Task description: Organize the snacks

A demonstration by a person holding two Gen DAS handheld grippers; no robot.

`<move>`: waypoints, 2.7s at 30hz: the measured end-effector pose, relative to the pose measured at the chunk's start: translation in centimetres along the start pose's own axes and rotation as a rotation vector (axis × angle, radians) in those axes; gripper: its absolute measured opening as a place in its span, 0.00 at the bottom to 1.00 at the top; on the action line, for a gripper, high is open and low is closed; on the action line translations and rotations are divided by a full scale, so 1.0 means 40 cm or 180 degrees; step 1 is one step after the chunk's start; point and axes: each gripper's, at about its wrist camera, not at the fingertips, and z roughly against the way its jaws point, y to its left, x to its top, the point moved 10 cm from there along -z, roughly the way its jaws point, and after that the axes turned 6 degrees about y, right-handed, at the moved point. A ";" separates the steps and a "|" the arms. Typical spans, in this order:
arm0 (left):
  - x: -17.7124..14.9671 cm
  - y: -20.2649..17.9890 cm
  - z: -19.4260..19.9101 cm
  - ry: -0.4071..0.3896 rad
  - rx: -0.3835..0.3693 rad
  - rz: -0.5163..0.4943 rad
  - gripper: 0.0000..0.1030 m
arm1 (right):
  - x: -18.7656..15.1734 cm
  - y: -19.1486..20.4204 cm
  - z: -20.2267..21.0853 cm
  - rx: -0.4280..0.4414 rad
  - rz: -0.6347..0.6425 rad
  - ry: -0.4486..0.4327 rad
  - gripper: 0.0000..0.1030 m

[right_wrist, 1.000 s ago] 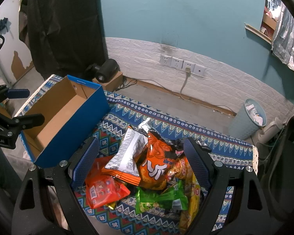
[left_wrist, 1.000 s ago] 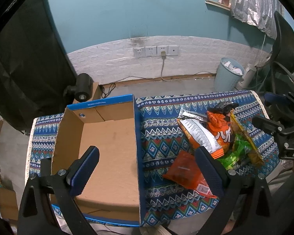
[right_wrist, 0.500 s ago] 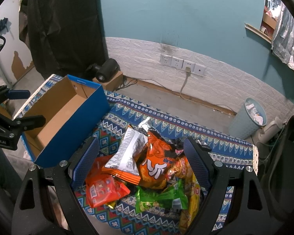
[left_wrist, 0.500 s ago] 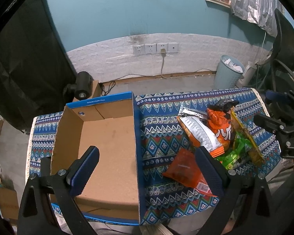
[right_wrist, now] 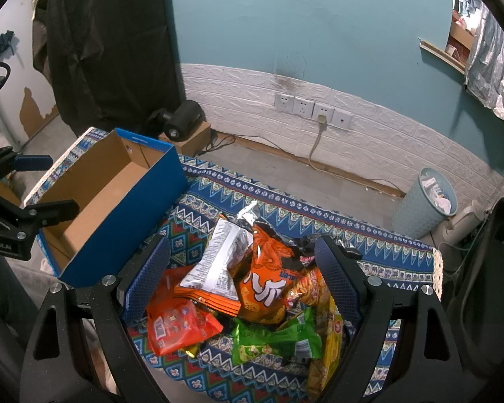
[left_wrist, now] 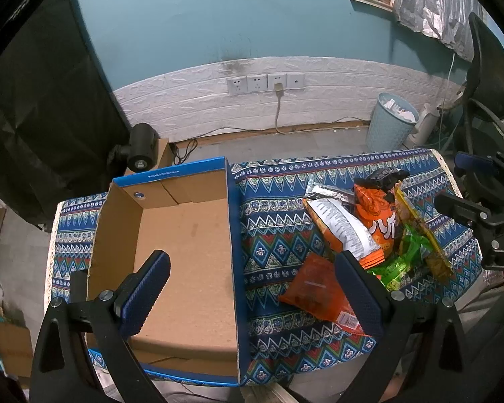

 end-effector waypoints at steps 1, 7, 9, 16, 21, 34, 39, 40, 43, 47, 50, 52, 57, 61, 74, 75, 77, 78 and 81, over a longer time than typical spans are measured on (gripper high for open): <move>0.000 0.000 0.000 -0.0001 0.0000 0.0000 0.97 | 0.000 0.000 0.000 -0.0002 0.0000 0.0000 0.84; -0.002 -0.004 -0.001 -0.0006 0.0000 -0.0010 0.97 | -0.001 -0.001 0.000 -0.0001 -0.0001 0.0000 0.84; -0.002 -0.005 -0.002 -0.0005 0.0003 -0.0012 0.97 | -0.001 -0.001 0.000 0.0002 0.0000 0.0000 0.84; -0.006 -0.007 -0.003 0.0004 -0.0003 -0.0011 0.97 | -0.001 -0.001 0.000 0.0000 0.0001 0.0002 0.84; -0.007 -0.007 -0.004 0.0002 0.0003 -0.0017 0.97 | -0.002 -0.002 0.000 -0.0002 0.0001 0.0003 0.84; -0.009 -0.016 -0.005 0.0022 -0.0002 -0.0055 0.97 | -0.015 -0.020 0.000 -0.0023 -0.0023 0.0029 0.84; -0.008 -0.019 -0.007 0.0024 -0.0005 -0.0060 0.97 | -0.013 -0.026 0.003 -0.0033 -0.0031 0.0027 0.84; -0.007 -0.021 -0.008 0.0021 -0.0004 -0.0064 0.97 | -0.014 -0.030 0.003 -0.0040 -0.0035 0.0028 0.84; -0.002 -0.031 -0.014 0.0048 -0.0008 -0.0079 0.97 | -0.018 -0.046 0.003 -0.0064 -0.0072 0.0040 0.84; 0.000 -0.056 -0.027 0.0114 -0.0056 -0.0107 0.97 | -0.026 -0.081 0.005 -0.0126 -0.0144 0.0048 0.84; 0.006 -0.074 -0.037 0.0131 -0.0030 -0.0155 0.97 | -0.033 -0.116 0.003 -0.0173 -0.0227 0.0074 0.84; 0.009 -0.084 -0.045 0.0161 -0.0050 -0.0176 0.97 | -0.038 -0.144 0.003 -0.0210 -0.0298 0.0081 0.84; 0.013 -0.121 -0.085 0.0278 -0.0089 -0.0257 0.97 | -0.059 -0.209 -0.004 -0.0321 -0.0422 0.0140 0.84; 0.015 -0.147 -0.127 0.0356 -0.0013 -0.0394 0.97 | -0.088 -0.258 -0.033 -0.0427 -0.0454 0.0248 0.84; 0.042 -0.204 -0.278 0.0699 -0.0140 -0.0325 0.97 | -0.205 -0.344 -0.156 -0.0493 -0.0578 0.0727 0.84; 0.044 -0.208 -0.292 0.0732 -0.0142 -0.0305 0.97 | -0.214 -0.347 -0.164 -0.0496 -0.0569 0.0758 0.84; 0.049 -0.212 -0.313 0.0779 -0.0169 -0.0266 0.97 | -0.236 -0.354 -0.187 -0.0507 -0.0562 0.0851 0.84; 0.051 -0.214 -0.324 0.0801 -0.0176 -0.0238 0.97 | -0.246 -0.358 -0.197 -0.0505 -0.0565 0.0884 0.84; 0.058 -0.219 -0.356 0.0878 -0.0229 -0.0161 0.97 | -0.273 -0.366 -0.223 -0.0502 -0.0571 0.0991 0.84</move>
